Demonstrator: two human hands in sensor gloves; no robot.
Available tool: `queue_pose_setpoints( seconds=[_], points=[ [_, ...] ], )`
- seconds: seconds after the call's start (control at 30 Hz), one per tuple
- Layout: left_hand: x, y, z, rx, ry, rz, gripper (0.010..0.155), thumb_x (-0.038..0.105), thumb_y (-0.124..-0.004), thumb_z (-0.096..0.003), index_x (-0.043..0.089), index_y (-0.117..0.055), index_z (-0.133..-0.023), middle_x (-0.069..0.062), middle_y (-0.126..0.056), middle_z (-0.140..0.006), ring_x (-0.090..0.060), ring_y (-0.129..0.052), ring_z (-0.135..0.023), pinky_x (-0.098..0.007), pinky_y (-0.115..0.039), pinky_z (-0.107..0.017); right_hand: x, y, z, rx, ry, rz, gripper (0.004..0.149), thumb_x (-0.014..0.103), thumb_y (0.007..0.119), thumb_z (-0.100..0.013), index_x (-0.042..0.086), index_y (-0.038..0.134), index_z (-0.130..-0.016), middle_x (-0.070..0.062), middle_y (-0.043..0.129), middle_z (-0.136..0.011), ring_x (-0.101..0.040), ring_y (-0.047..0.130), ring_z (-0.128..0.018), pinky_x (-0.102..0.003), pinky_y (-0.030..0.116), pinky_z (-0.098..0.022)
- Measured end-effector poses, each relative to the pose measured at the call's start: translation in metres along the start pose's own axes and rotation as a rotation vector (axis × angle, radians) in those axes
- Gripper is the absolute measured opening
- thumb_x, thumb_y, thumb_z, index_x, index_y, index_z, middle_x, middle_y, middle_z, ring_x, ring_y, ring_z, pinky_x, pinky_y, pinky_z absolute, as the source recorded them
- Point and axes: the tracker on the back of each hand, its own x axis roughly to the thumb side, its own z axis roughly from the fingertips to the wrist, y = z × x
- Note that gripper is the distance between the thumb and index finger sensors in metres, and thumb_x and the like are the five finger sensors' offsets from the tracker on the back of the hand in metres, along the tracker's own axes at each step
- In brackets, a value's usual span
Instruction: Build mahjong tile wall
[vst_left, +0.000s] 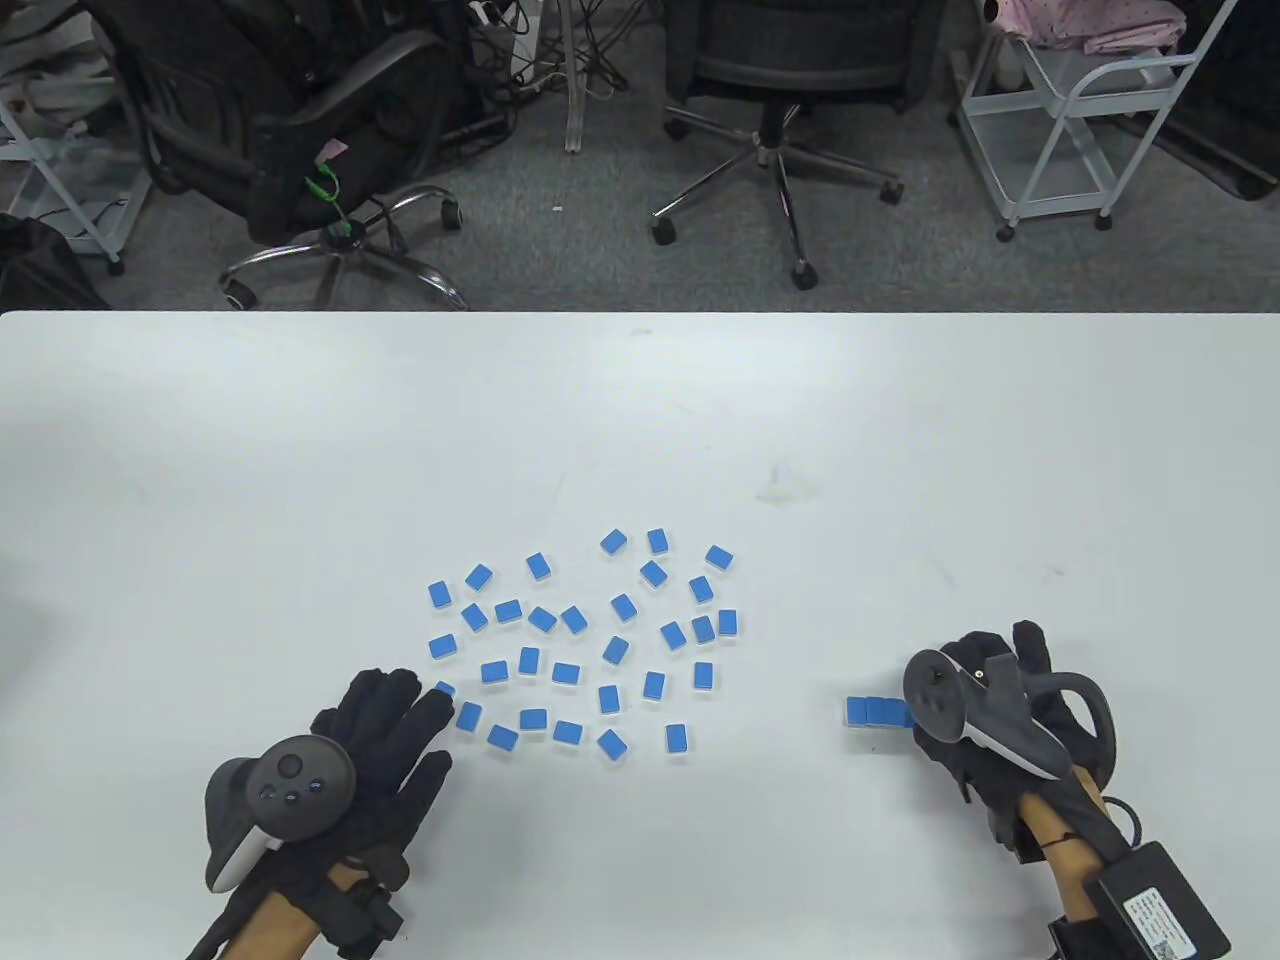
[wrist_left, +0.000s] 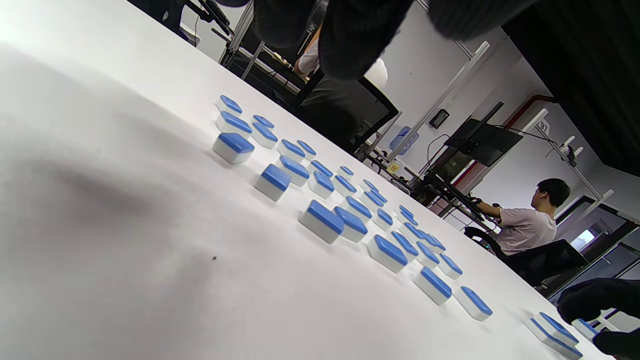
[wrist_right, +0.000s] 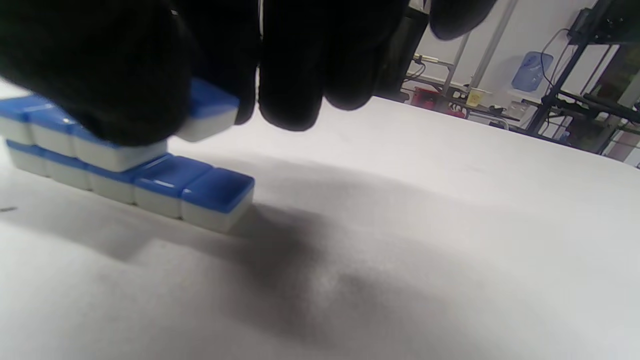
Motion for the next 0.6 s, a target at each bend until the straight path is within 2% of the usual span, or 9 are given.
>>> queue_pose_setpoints(
  seconds=[0.17, 0.6],
  points=[
    [-0.002, 0.000, 0.000, -0.006, 0.015, 0.007, 0.066, 0.059, -0.056, -0.0510, 0.032, -0.054, -0.111, -0.002, -0.034, -0.123, -0.032, -0.020, -0.114, -0.065, -0.019, -0.077, 0.007, 0.005, -0.001, -0.007, -0.015, 0.078, 0.056, 0.049, 0.088, -0.029, 0.033, 0.077, -0.081, 0.001, 0.079, -0.097, -0.029, 0.069, -0.101, -0.068, 0.039, -0.079],
    [-0.001, -0.001, 0.002, -0.016, 0.018, 0.005, 0.066, 0.059, -0.056, -0.0511, 0.031, -0.054, -0.111, -0.002, -0.034, -0.123, -0.032, -0.020, -0.114, -0.065, -0.019, -0.077, 0.006, 0.010, -0.003, 0.025, -0.004, 0.081, 0.062, 0.049, 0.089, -0.029, 0.034, 0.073, -0.087, -0.001, 0.075, -0.101, -0.032, 0.067, -0.101, -0.069, 0.038, -0.078]
  ],
)
